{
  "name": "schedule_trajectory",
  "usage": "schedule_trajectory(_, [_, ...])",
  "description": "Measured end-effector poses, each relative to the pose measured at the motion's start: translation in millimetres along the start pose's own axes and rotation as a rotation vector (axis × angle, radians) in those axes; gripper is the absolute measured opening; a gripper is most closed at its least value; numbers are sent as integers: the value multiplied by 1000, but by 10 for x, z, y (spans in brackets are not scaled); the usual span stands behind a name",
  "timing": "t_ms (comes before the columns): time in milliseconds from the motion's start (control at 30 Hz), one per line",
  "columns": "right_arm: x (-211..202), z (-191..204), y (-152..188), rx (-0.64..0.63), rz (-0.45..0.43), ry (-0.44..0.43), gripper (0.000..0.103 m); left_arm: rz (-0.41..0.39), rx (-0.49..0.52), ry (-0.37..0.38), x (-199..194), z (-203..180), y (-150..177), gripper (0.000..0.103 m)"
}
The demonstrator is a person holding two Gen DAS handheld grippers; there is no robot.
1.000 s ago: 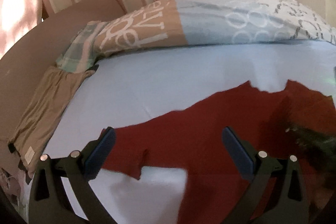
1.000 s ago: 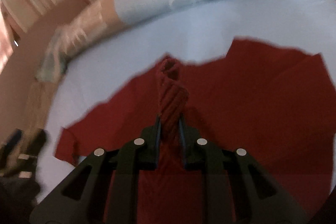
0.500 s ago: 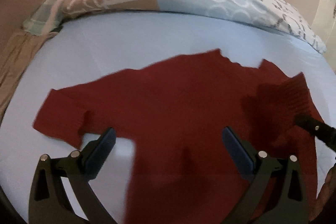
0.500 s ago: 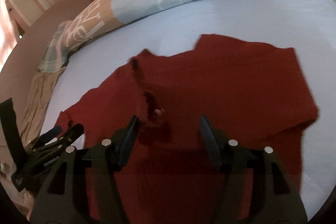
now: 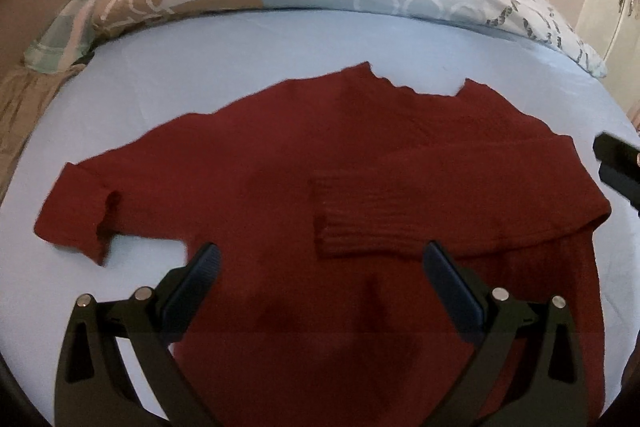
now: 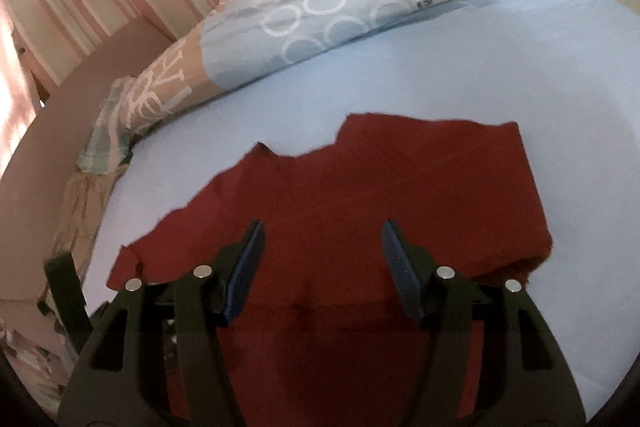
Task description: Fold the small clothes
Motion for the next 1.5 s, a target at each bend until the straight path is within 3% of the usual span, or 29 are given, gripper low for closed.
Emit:
schedule_trajectory(233, [13, -190, 61, 29, 10, 25, 63, 122, -72, 46, 457, -23, -48, 101])
schedule_trajectory(333, [1, -247, 58, 34, 6, 37, 63, 121, -81, 65, 485, -56, -43, 95])
schedule_trajectory(400, [-2, -297, 53, 48, 7, 37, 63, 116, -41, 61, 476, -146, -36, 72])
schedule_trajectory(433, [-6, -323, 52, 57, 6, 37, 63, 112, -20, 41, 468, -195, -34, 72])
schedule_trajectory(567, [-30, -398, 50, 83, 2, 37, 63, 83, 37, 7, 424, -298, -39, 53])
schedule_trajectory(633, [-52, -430, 49, 83, -4, 46, 63, 71, 43, -7, 406, -256, -61, 37])
schedule_trajectory(700, [-77, -472, 44, 87, -9, 51, 63, 63, 29, -10, 386, -144, -103, 11])
schedule_trajectory(800, [-96, -566, 30, 110, -19, 66, 62, 25, 16, 25, 291, -9, -204, 9])
schedule_trajectory(933, [-89, -607, 7, 116, -22, 79, 62, -107, 103, -76, 39, -2, -381, 9])
schedule_trajectory(1000, [-41, -603, -1, 110, -15, 85, 62, -135, 131, -99, -4, 47, -443, 9])
schedule_trajectory(1133, [217, -585, 13, 81, 44, 121, 62, -96, 138, -150, 198, 270, -354, 9])
schedule_trajectory(1267, [510, -625, 50, 56, 109, 186, 59, 13, 98, -114, 540, 474, -197, 11])
schedule_trajectory(1333, [601, -649, 59, 44, 131, 209, 59, -2, 124, -141, 543, 453, -159, 14])
schedule_trajectory(1433, [681, -611, 60, -14, 147, 260, 58, -15, 157, -202, 545, 399, -168, 28])
schedule_trajectory(1500, [696, -556, 55, -61, 155, 288, 59, -25, 146, -216, 509, 424, -180, 54])
Point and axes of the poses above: each gripper's, at about its wrist camera, not at the fingertips, and x roughly the way its jaws point, z to its left, y to its underside, the point moved 3 cm from there along x, roughly the way its jaws point, and after that the axes turned 4 degrees about z, right-handed, at the moved point
